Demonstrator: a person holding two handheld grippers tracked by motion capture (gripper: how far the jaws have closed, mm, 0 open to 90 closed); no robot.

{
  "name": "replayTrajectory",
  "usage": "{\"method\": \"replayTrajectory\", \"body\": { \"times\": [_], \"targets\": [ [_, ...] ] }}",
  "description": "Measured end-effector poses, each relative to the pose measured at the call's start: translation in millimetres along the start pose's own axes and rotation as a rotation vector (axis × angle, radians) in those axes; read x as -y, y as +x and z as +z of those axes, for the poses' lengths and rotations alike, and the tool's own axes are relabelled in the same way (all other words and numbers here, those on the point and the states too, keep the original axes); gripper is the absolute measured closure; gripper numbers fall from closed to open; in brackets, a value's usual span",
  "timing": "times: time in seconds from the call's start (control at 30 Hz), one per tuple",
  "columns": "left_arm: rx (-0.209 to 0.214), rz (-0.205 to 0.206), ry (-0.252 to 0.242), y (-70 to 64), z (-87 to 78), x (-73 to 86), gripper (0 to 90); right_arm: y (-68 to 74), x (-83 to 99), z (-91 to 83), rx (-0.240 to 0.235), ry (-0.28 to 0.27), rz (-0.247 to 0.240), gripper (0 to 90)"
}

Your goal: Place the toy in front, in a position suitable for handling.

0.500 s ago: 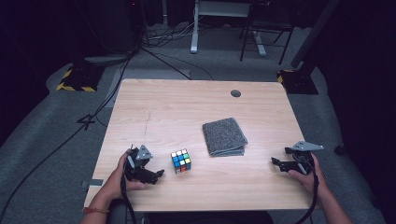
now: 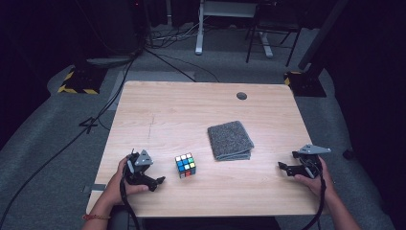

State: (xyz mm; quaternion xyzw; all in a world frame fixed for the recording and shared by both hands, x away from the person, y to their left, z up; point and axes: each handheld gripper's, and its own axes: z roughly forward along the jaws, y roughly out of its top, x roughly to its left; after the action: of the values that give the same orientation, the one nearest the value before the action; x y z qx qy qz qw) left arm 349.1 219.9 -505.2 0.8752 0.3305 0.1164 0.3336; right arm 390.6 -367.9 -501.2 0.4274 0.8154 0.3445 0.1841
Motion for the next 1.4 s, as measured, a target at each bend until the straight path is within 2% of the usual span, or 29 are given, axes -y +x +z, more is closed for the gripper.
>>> {"method": "replayTrajectory", "body": {
  "times": [0.03,0.13,0.23,0.27,0.3,0.37,0.4,0.43,0.47,0.5,0.53,0.57,0.6,0.63,0.67,0.73,0.77,0.8,0.83,0.9,0.97,1.03,1.1,1.13,1.2,1.23,1.3,1.4],
  "targets": [
    [0.0,0.001,0.002,-0.1,-0.4,0.2,0.5,0.7,-3.8,-0.4,-0.028,0.002,-0.001,21.0],
    [-0.004,-0.002,0.0,-1.1,-1.4,1.5,0.5,3.6,-13.6,-0.4,-0.024,-0.008,-0.017,22.5],
    [-0.008,-0.011,-0.001,-3.2,-2.9,3.5,0.5,11.0,-29.5,0.0,-0.041,-0.056,-0.048,25.3],
    [-0.008,-0.011,-0.001,-3.2,-2.9,3.5,0.5,11.0,-29.5,0.0,-0.041,-0.056,-0.048,25.3],
    [-0.013,-0.014,0.0,-4.0,-3.6,4.4,0.5,19.2,-43.4,2.4,-0.072,-0.087,-0.082,26.1],
    [-0.021,-0.023,-0.002,-4.8,-3.8,4.7,0.5,22.3,-47.9,3.2,-0.076,-0.096,-0.096,26.7],
    [-0.024,-0.027,-0.001,-5.3,-4.0,4.9,0.5,31.6,-60.4,7.4,-0.106,-0.111,-0.125,27.4],
    [-0.027,-0.03,-0.002,-5.7,-4.1,5.0,0.5,31.6,-60.4,7.4,-0.106,-0.111,-0.125,27.4],
    [-0.026,-0.03,-0.001,-5.9,-4.2,5.2,0.5,40.6,-70.0,11.0,-0.126,-0.112,-0.157,28.0],
    [-0.028,-0.035,-0.002,-6.4,-4.3,5.4,0.5,40.6,-70.0,11.0,-0.126,-0.112,-0.157,28.0],
    [-0.032,-0.04,-0.001,-7.0,-4.6,5.6,0.5,49.7,-82.3,15.6,-0.128,-0.113,-0.191,29.1],
    [-0.032,-0.04,-0.001,-7.0,-4.6,5.6,0.5,49.7,-82.3,15.6,-0.128,-0.113,-0.191,29.1],
    [-0.035,-0.043,-0.002,-7.4,-4.7,5.7,0.5,58.0,-95.1,21.5,-0.148,-0.116,-0.19,29.0],
    [-0.035,-0.043,-0.002,-7.4,-4.7,5.7,0.5,58.0,-95.1,21.5,-0.148,-0.116,-0.19,29.0],
    [-0.037,-0.044,-0.002,-7.9,-4.8,5.9,0.5,67.9,-105.1,28.2,-0.157,-0.123,-0.214,29.1],
    [-0.037,-0.044,-0.001,-8.1,-4.9,6.0,0.5,76.9,-111.6,35.5,-0.164,-0.113,-0.233,29.1],
    [-0.043,-0.04,-0.001,-8.3,-5.1,6.0,0.5,76.9,-111.6,35.5,-0.164,-0.113,-0.233,29.1],
    [-0.038,-0.041,-0.003,-9.1,-5.0,6.3,0.5,82.4,-114.4,39.9,-0.161,-0.112,-0.246,29.1],
    [-0.036,-0.042,-0.002,-9.8,-5.1,6.3,0.5,92.7,-119.1,48.5,-0.16,-0.101,-0.29,29.5],
    [-0.034,-0.036,0.0,-10.1,-5.3,6.2,0.5,96.1,-120.7,52.1,-0.158,-0.094,-0.301,29.8],
    [-0.032,-0.035,-0.003,-12.0,-4.9,6.2,0.5,100.9,-125.0,63.4,-0.175,-0.089,-0.283,30.4],
    [-0.027,-0.033,-0.001,-13.2,-4.9,6.1,0.5,101.8,-125.7,66.6,-0.178,-0.088,-0.283,30.3],
    [-0.014,-0.016,-0.002,-15.3,-4.2,5.4,0.5,104.4,-126.4,77.0,-0.168,-0.059,-0.297,29.9],
    [-0.013,-0.014,-0.002,-17.2,-3.8,5.0,0.5,104.3,-125.2,86.6,-0.174,-0.03,-0.281,29.9],
    [-0.009,-0.012,-0.003,-17.7,-3.4,4.7,0.4,103.9,-124.5,90.0,-0.174,-0.019,-0.276,29.9],
    [-0.006,-0.008,0.0,-18.0,-3.2,4.2,0.4,102.5,-120.8,98.8,-0.177,0.017,-0.267,28.7],
    [-0.005,-0.005,0.0,-18.3,-2.9,3.9,0.3,100.5,-116.7,104.1,-0.188,0.042,-0.257,28.1],
    [-0.001,-0.007,-0.001,-19.2,-2.3,3.4,0.3,96.8,-112.8,104.4,-0.21,0.027,-0.235,28.1]
  ]
}}
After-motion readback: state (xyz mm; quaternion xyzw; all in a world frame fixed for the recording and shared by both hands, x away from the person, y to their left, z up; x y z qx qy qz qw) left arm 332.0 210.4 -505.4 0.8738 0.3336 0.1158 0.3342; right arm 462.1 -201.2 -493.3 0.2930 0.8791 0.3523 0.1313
